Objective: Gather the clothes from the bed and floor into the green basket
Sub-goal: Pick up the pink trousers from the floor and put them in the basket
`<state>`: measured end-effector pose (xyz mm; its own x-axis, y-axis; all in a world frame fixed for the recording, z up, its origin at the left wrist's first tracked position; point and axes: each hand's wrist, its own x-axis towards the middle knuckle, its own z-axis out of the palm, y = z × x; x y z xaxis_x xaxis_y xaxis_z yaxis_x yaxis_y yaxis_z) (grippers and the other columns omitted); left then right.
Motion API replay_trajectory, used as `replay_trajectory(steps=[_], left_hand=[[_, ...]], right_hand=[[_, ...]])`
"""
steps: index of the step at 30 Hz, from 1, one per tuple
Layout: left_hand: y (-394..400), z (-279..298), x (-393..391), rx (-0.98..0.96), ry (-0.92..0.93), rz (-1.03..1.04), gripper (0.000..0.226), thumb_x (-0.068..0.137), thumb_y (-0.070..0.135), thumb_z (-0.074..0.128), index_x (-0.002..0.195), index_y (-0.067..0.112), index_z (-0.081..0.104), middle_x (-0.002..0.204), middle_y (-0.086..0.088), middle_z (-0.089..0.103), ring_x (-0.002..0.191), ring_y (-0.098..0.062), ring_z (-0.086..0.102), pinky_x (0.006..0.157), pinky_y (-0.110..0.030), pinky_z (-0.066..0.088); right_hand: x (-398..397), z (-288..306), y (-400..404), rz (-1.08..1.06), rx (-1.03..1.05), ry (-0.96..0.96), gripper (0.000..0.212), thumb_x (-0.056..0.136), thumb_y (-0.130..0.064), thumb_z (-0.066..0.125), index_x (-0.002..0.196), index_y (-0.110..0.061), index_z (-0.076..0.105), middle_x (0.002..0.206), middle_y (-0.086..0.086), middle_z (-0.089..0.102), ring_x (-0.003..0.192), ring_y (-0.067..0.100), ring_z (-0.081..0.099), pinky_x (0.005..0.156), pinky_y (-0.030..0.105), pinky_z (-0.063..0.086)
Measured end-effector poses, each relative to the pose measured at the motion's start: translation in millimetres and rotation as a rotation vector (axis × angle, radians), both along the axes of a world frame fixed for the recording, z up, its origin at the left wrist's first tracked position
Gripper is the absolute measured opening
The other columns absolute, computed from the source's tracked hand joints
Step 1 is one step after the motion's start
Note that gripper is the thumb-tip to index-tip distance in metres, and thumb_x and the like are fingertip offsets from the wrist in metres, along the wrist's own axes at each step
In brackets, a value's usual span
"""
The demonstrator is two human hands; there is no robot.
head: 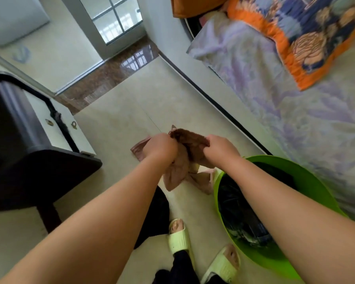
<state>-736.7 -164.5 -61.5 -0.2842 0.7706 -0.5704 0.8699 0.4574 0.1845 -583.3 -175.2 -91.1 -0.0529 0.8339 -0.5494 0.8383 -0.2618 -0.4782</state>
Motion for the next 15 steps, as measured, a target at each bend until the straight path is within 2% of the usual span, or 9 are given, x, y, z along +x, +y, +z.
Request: replay_trajectory(steps=[2,4,5,6,8,10,12,13,15], left_hand=[[10,6,4,-0.056,-0.335,0.297,0.024,0.099,0.013,0.037,0.093,0.008,0.059,0.09,-0.008,0.063,0.079,-0.023,0.063,0.061,-0.029,0.046],[17,19,10,-0.098,-0.693,0.63,0.027,0.098,0.015,0.04,0.074,0.011,0.05,0.067,-0.004,0.055,0.057,-0.015,0.051,0.053,-0.024,0.04],[20,24,11,-0.14,-0.797,0.739,0.03,0.097,0.016,0.041,0.068,0.011,0.049,0.057,-0.004,0.052,0.052,-0.014,0.046,0.052,-0.023,0.039],[21,28,12,-0.167,-0.86,0.781,0.033,0.096,0.017,0.041,0.065,0.01,0.05,0.049,-0.003,0.052,0.049,-0.015,0.044,0.05,-0.022,0.038],[21,31,13,-0.188,-0.969,0.816,0.037,0.098,0.023,0.039,0.067,0.012,0.055,0.04,-0.001,0.054,0.042,-0.014,0.047,0.047,-0.017,0.041],[21,33,7,-0.174,-1.065,0.796,0.035,0.1,0.031,0.041,0.076,0.013,0.059,0.044,0.001,0.059,0.04,-0.012,0.05,0.051,-0.019,0.044],[20,28,-7,-0.174,-1.139,0.634,0.034,0.097,0.043,0.046,0.089,0.015,0.062,0.058,0.003,0.064,0.054,-0.011,0.054,0.06,-0.024,0.046],[20,23,-17,-0.173,-1.187,0.552,0.041,0.094,0.053,0.045,0.096,0.016,0.063,0.067,0.004,0.065,0.062,-0.011,0.056,0.065,-0.024,0.047],[17,10,-36,-0.128,-1.268,0.61,0.058,0.089,0.065,0.036,0.109,0.017,0.062,0.086,0.001,0.063,0.075,-0.012,0.058,0.076,-0.029,0.048]], right_hand=[[-5,4,-7,-0.014,-0.045,0.225,0.028,0.086,-0.028,0.061,0.112,-0.023,0.055,0.097,0.0,0.061,0.093,0.025,0.06,0.076,0.033,0.049],[-12,10,-12,0.021,-0.123,0.462,0.066,0.073,-0.026,0.079,0.13,-0.026,0.046,0.112,-0.007,0.059,0.102,0.014,0.058,0.086,0.029,0.048],[-17,12,-15,0.032,-0.122,0.518,0.079,0.066,-0.024,0.084,0.134,-0.027,0.044,0.116,-0.01,0.058,0.104,0.01,0.057,0.09,0.027,0.046],[-22,10,-16,0.009,-0.072,0.52,0.081,0.06,-0.027,0.086,0.131,-0.028,0.047,0.116,-0.01,0.059,0.105,0.008,0.058,0.091,0.027,0.048],[-32,5,-14,-0.107,0.078,0.395,0.064,0.059,-0.041,0.077,0.118,-0.031,0.056,0.109,-0.008,0.065,0.099,0.012,0.064,0.086,0.032,0.054],[-34,6,-9,-0.235,0.129,0.351,0.039,0.074,-0.04,0.066,0.111,-0.028,0.06,0.104,-0.003,0.069,0.094,0.019,0.065,0.082,0.036,0.053],[-28,6,-4,-0.388,0.061,0.533,0.017,0.083,-0.027,0.065,0.1,-0.028,0.064,0.1,0.001,0.071,0.093,0.022,0.065,0.083,0.038,0.052],[-24,9,-3,-0.475,-0.004,0.653,0.013,0.083,-0.022,0.066,0.095,-0.028,0.065,0.097,0.0,0.072,0.093,0.02,0.066,0.082,0.035,0.051],[-16,12,1,-0.603,-0.15,0.815,0.009,0.084,-0.02,0.066,0.092,-0.024,0.067,0.089,-0.004,0.071,0.086,0.014,0.064,0.078,0.028,0.045]])
